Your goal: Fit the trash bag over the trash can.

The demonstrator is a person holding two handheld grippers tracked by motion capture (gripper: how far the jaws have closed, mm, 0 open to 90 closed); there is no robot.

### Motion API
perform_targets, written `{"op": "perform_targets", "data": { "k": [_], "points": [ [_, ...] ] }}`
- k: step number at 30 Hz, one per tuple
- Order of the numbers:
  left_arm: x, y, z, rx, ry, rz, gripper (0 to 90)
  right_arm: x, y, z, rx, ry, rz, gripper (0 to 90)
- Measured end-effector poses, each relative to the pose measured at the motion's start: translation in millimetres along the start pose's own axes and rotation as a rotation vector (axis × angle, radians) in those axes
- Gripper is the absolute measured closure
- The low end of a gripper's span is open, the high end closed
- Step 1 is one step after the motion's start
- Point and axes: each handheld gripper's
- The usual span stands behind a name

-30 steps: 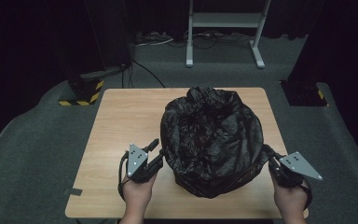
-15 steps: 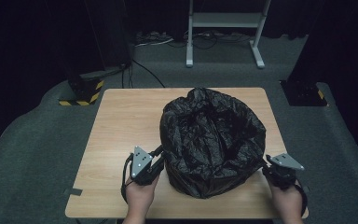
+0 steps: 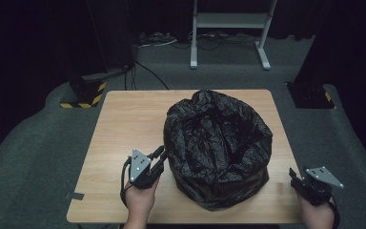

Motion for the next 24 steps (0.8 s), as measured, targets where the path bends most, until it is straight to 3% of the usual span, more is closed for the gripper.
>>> {"op": "perform_targets", "data": {
  "k": [4,7,10,13,16,18,20,24],
  "points": [
    [-2.1,7.4,8.7,0.013,0.038,-0.016,68.8,8.5,14.7,2.0,-0.006,0.01,-0.054,44.6],
    [-10.9,18.8,12.7,0.022,0.047,-0.022,60.8,19.2,45.2,15.1,-0.008,0.041,-0.136,40.5],
    [-24.3,23.9,11.9,0.009,0.033,-0.006,59.3,32.5,87.7,39.6,-0.003,0.112,-0.248,38.1],
    [-36.2,19.6,9.6,-0.002,0.003,0.022,61.7,36.9,118.5,66.1,0.005,0.175,-0.308,37.4],
    [-50.4,2.5,1.8,-0.018,-0.011,0.084,69.1,26.1,127.0,86.9,0.009,0.187,-0.3,43.1],
    [-57.1,-10.7,0.9,-0.012,-0.013,0.128,70.8,14.4,120.9,92.2,-0.029,0.197,-0.3,46.6],
    [-65.6,-28.7,-1.4,0.004,-0.025,0.185,71.9,0.1,112.2,94.6,-0.04,0.222,-0.246,46.9],
    [-76.0,-50.9,-10.3,-0.018,-0.033,0.272,76.0,-28.2,82.8,103.0,-0.015,0.231,-0.146,48.4]
  ]
}}
Point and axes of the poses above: each handheld gripper's, and its own axes: x roughly backward along the jaws, y roughly out of its top, z roughly to its left, and after that the axes turned 3 degrees about x, right-handed
